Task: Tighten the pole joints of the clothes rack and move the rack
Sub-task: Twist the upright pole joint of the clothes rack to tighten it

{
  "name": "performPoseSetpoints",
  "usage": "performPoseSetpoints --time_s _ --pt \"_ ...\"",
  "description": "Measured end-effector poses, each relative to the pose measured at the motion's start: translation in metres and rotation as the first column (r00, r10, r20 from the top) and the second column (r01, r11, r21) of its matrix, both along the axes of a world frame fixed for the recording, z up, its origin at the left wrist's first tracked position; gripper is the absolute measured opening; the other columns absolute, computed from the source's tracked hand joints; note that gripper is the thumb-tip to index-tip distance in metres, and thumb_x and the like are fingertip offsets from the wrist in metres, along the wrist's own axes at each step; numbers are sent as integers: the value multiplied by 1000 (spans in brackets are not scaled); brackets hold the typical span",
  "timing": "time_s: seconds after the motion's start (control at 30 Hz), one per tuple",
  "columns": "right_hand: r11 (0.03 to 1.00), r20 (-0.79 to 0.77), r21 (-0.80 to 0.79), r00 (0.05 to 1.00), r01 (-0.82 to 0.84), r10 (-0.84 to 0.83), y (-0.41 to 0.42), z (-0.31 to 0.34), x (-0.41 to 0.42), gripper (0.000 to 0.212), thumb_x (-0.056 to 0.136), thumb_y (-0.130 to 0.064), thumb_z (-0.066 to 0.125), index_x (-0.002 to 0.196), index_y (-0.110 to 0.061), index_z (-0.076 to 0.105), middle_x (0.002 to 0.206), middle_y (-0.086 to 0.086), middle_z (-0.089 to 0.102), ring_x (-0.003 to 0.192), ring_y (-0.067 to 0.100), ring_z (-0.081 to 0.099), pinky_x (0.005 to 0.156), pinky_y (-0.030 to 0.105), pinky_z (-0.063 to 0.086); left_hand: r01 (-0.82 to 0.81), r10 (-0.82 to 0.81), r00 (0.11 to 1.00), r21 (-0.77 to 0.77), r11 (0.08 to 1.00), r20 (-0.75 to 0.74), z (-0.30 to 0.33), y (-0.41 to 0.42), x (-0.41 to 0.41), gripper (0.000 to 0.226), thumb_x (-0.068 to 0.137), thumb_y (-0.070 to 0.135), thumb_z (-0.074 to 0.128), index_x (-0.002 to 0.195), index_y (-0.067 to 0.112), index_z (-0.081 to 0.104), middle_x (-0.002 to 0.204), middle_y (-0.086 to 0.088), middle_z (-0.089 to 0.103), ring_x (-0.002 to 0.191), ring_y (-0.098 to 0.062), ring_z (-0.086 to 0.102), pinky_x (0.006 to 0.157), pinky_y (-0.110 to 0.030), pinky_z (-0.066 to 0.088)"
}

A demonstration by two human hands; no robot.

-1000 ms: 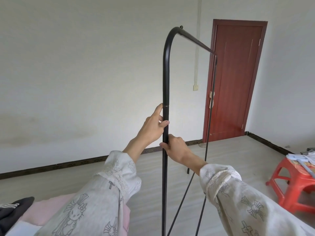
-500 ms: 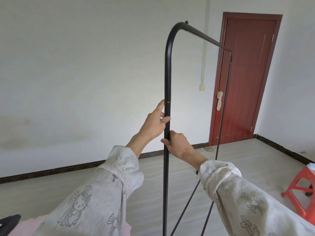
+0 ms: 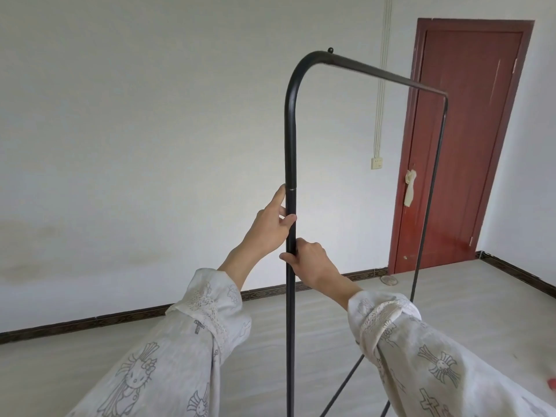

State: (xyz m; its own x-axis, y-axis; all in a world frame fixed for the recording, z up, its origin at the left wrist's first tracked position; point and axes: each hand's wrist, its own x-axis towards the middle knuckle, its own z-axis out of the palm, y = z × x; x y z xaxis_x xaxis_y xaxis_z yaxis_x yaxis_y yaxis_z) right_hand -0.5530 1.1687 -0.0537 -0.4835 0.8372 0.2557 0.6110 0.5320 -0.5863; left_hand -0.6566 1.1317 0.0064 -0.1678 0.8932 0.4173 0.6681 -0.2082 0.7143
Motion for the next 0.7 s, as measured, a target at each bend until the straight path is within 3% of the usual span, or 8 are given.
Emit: performPoseSetpoints --time_s 0.13,0.37,0.57,0.7 --pt "1000 -31 -2 1000 -7 7 29 0 -41 33 92 -34 49 98 -2 50 95 25 63 90 42 55 68 40 43 -13 13 1000 21 1000 6 1 30 -41 66 93 17 50 147 32 14 84 11 54 77 -15 60 90 -42 52" --pt "1000 -41 -11 999 11 -12 81 3 -126 24 91 -32 51 86 -9 43 87 21 60 76 33 49 68 39 44 22 -22 1000 -8 1000 15 3 87 -128 66 93 16 49 146 35 16 96 -3 59 91 -26 63 93 -47 51" --pt "998 -75 -49 996 36 -40 123 4 -192 26 89 -31 55 81 -11 41 79 13 53 74 31 49 68 37 45 31 -31 999 -9 999 12 1 132 -193 63 92 14 48 142 40 21 91 -4 61 91 -26 63 92 -49 52" --pt "995 -110 -97 993 22 -32 145 3 -230 22 86 -29 58 84 -9 49 82 15 57 82 38 60 79 48 54 16 -16 1000 -6 1000 17 -5 152 -228 61 92 12 46 140 41 23 92 -4 61 96 -27 62 91 -51 51"
